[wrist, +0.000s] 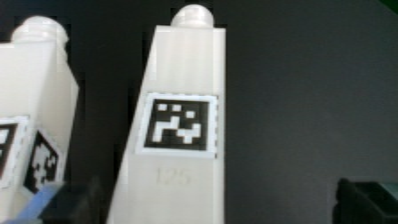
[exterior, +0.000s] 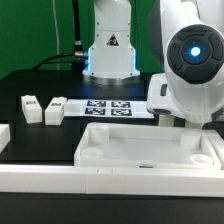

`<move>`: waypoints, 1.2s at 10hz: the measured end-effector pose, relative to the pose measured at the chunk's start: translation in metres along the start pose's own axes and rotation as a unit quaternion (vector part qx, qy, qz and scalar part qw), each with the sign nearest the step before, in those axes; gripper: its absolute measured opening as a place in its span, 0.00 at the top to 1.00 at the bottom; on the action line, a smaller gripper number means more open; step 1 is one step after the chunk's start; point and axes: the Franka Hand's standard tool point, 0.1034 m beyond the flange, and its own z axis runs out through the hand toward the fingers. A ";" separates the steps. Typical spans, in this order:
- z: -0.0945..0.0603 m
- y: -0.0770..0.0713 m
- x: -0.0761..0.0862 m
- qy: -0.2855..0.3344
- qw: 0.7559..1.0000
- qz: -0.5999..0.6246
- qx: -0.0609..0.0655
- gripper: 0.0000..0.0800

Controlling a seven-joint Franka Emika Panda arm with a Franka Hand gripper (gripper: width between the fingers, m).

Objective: Assemble desk

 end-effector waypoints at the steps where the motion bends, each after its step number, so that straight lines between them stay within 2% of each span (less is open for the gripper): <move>1: 0.001 0.000 0.000 -0.001 1.000 0.000 0.000 0.19; 3: 0.002 0.002 0.002 -0.002 1.000 0.000 0.000 0.19; 5: 0.004 0.004 0.003 -0.003 1.000 -0.001 -0.001 0.51; 6: 0.004 0.004 0.003 -0.004 1.000 -0.001 -0.001 0.51; 7: 0.004 0.004 0.003 -0.004 1.000 -0.001 -0.001 0.64; 10: 0.004 0.004 0.003 -0.004 1.000 -0.001 -0.001 0.64; 12: -0.003 0.006 -0.001 -0.001 1.000 -0.005 0.002 0.64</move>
Offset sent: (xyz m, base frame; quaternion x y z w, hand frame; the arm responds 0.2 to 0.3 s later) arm 0.0006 -0.0096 -0.0053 -0.0143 0.0035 -0.0246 0.9996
